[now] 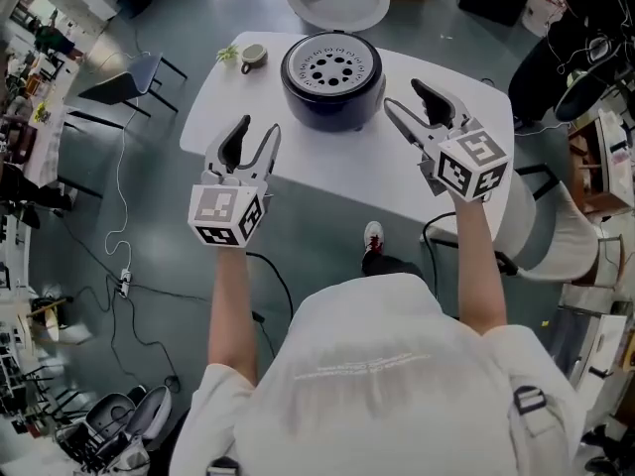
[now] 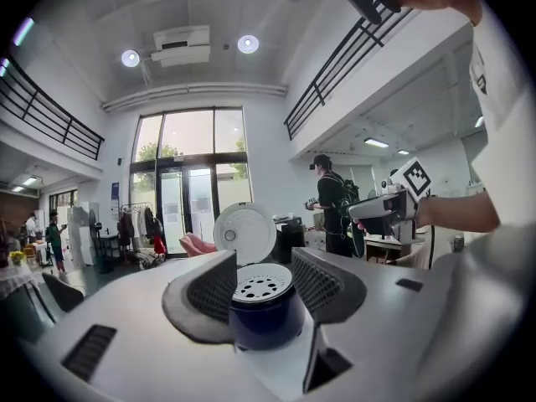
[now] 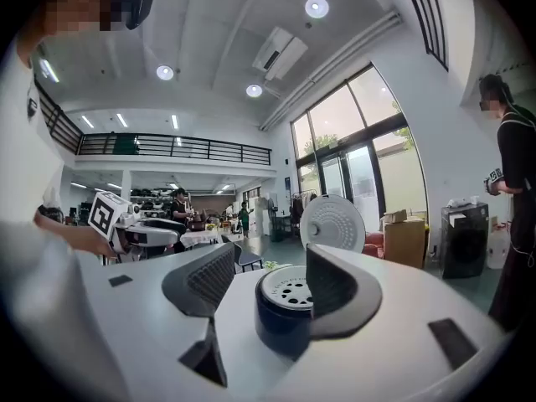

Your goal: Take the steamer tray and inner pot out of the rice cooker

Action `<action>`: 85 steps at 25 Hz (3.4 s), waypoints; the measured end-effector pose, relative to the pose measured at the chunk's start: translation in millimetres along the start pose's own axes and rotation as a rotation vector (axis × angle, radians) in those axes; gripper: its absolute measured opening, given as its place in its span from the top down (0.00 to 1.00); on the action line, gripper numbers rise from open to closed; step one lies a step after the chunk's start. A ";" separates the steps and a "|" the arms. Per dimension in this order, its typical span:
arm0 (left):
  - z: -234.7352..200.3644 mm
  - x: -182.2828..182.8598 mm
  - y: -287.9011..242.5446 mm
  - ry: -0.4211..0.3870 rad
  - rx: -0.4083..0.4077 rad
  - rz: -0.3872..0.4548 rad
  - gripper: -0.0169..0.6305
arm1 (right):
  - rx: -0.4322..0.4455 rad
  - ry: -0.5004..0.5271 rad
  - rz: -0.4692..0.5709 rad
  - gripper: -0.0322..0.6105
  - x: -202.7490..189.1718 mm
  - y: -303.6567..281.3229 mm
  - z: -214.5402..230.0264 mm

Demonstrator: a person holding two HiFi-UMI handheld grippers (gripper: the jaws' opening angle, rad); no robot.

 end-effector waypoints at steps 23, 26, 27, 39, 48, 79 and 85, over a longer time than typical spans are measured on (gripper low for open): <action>-12.3 -33.2 -189.2 -0.038 -0.083 -0.282 0.59 | 0.020 -0.246 -0.108 0.49 -44.7 -87.2 148.8; -19.9 -37.7 -202.1 -0.041 -0.111 -0.283 0.59 | -0.003 -0.249 -0.117 0.50 -45.4 -95.6 150.9; -23.3 -40.8 -206.7 -0.042 -0.125 -0.284 0.59 | -0.013 -0.250 -0.120 0.50 -46.1 -99.2 150.4; -103.8 -87.7 -277.0 -0.052 -0.421 -0.238 0.59 | -0.284 -0.310 -0.130 0.53 -62.7 -157.2 130.9; -121.8 -104.1 -332.9 -0.107 -0.629 -0.261 0.60 | -0.497 -0.300 -0.195 0.44 -74.6 -181.4 111.7; -100.7 -165.1 -387.9 -0.355 -0.594 -0.685 0.49 | -0.309 -0.369 -0.222 0.47 -106.6 -218.6 155.7; -102.8 -171.3 -386.3 -0.330 -0.557 -0.696 0.50 | -0.302 -0.367 -0.223 0.50 -108.2 -217.4 157.0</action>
Point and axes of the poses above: the fingertips, and each gripper's own axes: y backward along the fingers, z to its right, x out of its top, the point moved 5 cm from there along y, backward along the fingers, and after that the axes turned 5 degrees about -y, right-handed, at the moved point
